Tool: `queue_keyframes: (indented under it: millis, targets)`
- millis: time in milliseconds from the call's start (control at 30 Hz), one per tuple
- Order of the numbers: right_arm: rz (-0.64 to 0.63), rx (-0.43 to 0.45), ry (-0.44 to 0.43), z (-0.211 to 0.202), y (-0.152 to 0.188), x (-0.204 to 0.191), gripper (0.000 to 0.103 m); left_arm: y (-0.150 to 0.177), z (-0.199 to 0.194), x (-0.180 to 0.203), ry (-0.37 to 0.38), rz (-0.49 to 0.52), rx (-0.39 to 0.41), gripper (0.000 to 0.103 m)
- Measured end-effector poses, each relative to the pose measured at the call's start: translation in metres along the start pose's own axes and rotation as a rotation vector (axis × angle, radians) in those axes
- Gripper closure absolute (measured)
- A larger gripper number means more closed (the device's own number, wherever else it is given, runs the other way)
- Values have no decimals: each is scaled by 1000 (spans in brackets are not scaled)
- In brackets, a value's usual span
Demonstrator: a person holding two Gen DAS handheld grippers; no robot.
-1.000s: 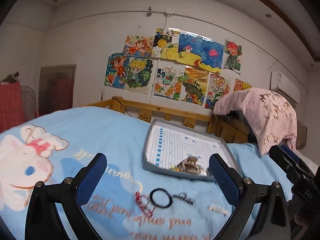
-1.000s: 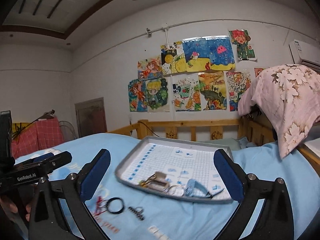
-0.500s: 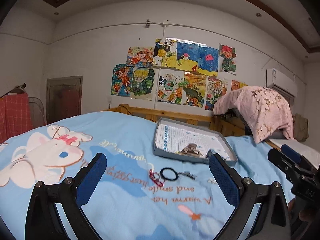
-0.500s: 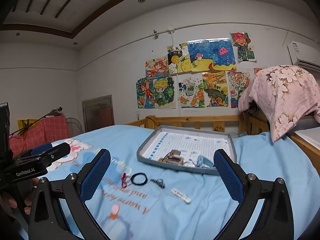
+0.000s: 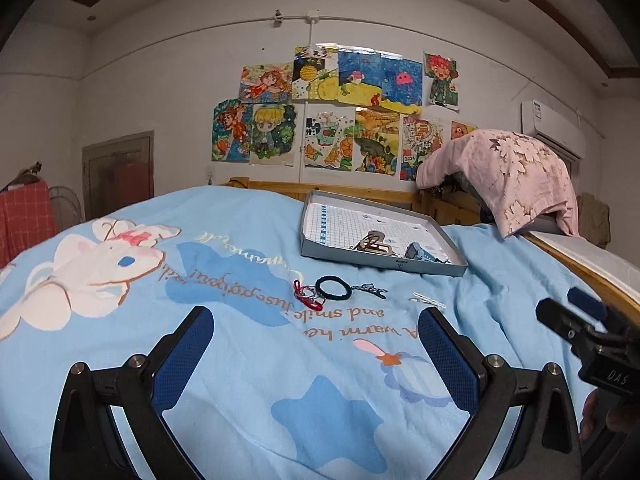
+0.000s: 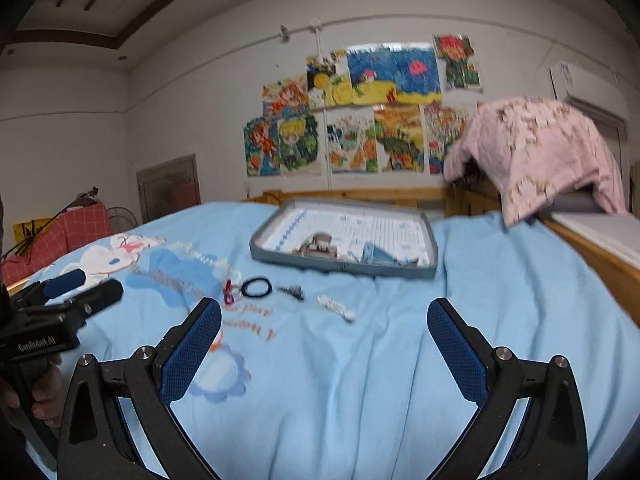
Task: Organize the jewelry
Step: 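Grasp the red bead bracelet with the left tool while the right tool reaches the white plastic tag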
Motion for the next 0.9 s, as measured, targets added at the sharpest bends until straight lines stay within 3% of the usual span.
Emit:
queue_keyframes:
  millis: [500,700,900]
  targets:
    - [14,-39,5,9,7,3,2,2,10,-2,6,-14,-50,0]
    - [-12,-5,-16,15,-21,9,2,-19,42,-18,-50,5,-67,0]
    - [-29,35,2,34,-54,21,2,-35,79,-26,0,-6,-89,0]
Point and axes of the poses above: each gripper's, at about its wrist camera, not at the fingertips, and z roughly the way its jaws point, x to its right, y to its underside, the point moved 4 cm from there along z, roughly the way its jaws point, and after that the axes turned 10 degrees about z, right-handed, at the moved point
